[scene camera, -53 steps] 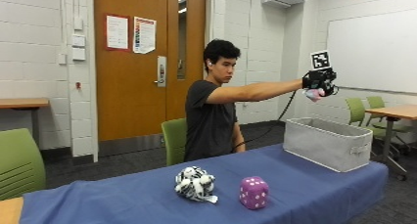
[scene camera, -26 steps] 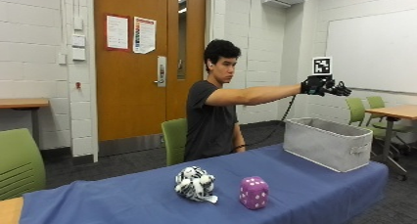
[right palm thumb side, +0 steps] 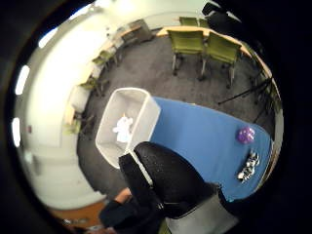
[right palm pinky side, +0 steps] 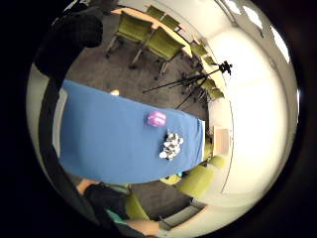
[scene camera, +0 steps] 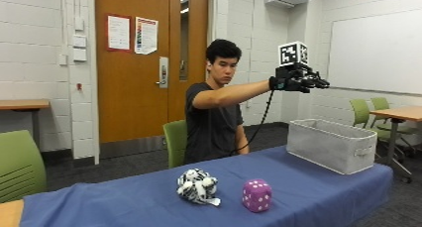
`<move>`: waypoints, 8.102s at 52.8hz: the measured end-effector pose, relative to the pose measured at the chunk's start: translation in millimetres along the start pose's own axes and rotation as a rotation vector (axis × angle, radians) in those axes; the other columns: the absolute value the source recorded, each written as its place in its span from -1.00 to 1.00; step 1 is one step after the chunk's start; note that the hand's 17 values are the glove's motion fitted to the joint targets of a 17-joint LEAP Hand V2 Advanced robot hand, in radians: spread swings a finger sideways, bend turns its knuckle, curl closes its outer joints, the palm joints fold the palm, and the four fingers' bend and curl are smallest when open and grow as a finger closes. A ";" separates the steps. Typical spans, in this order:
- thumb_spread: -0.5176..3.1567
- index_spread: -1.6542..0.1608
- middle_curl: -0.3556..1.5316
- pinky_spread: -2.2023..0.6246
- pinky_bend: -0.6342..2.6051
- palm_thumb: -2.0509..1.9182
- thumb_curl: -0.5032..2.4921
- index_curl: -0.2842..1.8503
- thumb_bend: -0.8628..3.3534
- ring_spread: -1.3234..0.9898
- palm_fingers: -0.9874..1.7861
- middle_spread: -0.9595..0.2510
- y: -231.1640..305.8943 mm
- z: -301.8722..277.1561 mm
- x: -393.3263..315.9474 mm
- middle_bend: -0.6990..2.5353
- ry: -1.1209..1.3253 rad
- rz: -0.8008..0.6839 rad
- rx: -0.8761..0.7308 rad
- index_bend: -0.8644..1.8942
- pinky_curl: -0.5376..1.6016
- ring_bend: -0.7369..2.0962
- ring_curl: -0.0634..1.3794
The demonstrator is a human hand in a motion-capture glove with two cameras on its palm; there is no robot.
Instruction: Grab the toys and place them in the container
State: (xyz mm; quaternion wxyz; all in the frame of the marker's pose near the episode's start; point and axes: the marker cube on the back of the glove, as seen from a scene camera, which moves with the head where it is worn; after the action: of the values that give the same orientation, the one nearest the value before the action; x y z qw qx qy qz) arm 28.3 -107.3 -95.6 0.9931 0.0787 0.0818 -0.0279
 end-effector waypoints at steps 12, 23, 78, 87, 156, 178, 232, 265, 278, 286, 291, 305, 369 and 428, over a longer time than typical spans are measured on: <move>-0.18 0.47 -0.19 0.50 -0.12 -0.04 -0.51 -0.33 -0.64 -0.11 -0.26 0.43 -4.0 55.0 115.7 -0.35 0.000 0.108 -0.006 -0.23 -0.18 -0.09 -0.55; -0.17 0.46 -0.19 0.51 -0.14 -0.03 -0.54 -0.32 -0.63 -0.12 -0.25 0.39 -5.0 145.1 185.5 -0.37 0.026 0.186 -0.020 -0.23 -0.19 -0.13 -0.56; -0.04 0.35 -0.31 0.36 -0.11 0.24 -0.47 -0.22 -0.51 -0.22 0.17 0.24 49.1 321.1 235.1 -0.42 -0.094 0.345 -0.295 -0.03 -0.20 -0.15 -0.54; -0.07 0.39 -0.26 0.29 -0.10 0.33 -0.40 -0.20 -0.48 -0.29 0.44 0.11 47.5 305.8 225.5 -0.36 -0.011 0.330 -0.254 -0.13 -0.20 0.01 -0.45; 0.09 0.55 0.11 0.23 -0.05 0.19 -0.07 0.15 -0.45 -0.14 0.63 0.18 -51.9 -12.5 -318.1 0.20 -0.228 -0.312 0.061 0.17 -0.06 0.52 -0.12; 0.02 0.55 -0.03 0.30 0.10 -0.10 -0.25 0.12 -0.60 -0.09 -0.32 0.27 -41.4 35.8 -344.7 -0.09 -0.134 -0.392 -0.146 -0.10 0.03 0.33 -0.20; -0.23 0.47 -0.21 0.52 -0.10 -0.08 -0.60 -0.27 -0.66 -0.06 -0.27 0.45 86.9 67.5 197.8 -0.38 -0.012 0.190 -0.100 -0.24 -0.19 -0.19 -0.57; -0.20 0.46 -0.20 0.54 -0.17 -0.06 -0.62 -0.30 -0.65 -0.07 -0.38 0.40 160.7 263.1 330.0 -0.41 -0.056 0.382 -0.319 -0.26 -0.20 -0.38 -0.63; -0.20 0.47 -0.22 0.55 -0.13 -0.05 -0.61 -0.38 -0.64 -0.04 -0.41 0.39 187.3 298.3 323.1 -0.46 -0.072 0.400 -0.379 -0.29 -0.18 -0.39 -0.66; -0.18 0.43 -0.29 0.55 0.01 -0.01 -0.59 -0.43 -0.62 -0.03 -0.23 0.44 208.3 302.0 313.9 -0.50 -0.043 0.373 -0.353 -0.29 -0.13 -0.19 -0.57; -0.17 0.40 -0.31 0.48 0.05 0.01 -0.58 -0.45 -0.61 -0.06 -0.10 0.44 218.7 301.4 310.0 -0.49 -0.030 0.383 -0.325 -0.28 -0.13 -0.04 -0.50; -0.06 0.38 -0.19 0.30 0.09 0.22 -0.47 -0.55 -0.50 -0.20 0.31 0.14 215.8 300.6 298.5 -0.29 0.069 0.425 -0.310 -0.31 -0.11 0.25 -0.30; -0.43 0.59 0.15 0.26 -0.02 0.27 -0.06 -0.13 -0.46 -0.21 0.50 -0.02 2.0 -17.5 -109.7 -0.03 -0.219 -0.368 0.022 0.14 -0.09 0.31 -0.12; -0.21 0.42 0.00 0.47 0.14 -0.07 -0.33 -0.33 -0.66 -0.07 -0.24 0.48 15.9 -14.7 -304.1 -0.28 -0.315 -0.438 0.021 -0.20 -0.10 0.19 -0.31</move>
State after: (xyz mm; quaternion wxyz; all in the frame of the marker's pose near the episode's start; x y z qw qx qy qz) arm -272.5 -76.4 -56.7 0.9631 0.0641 -0.0590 -0.2546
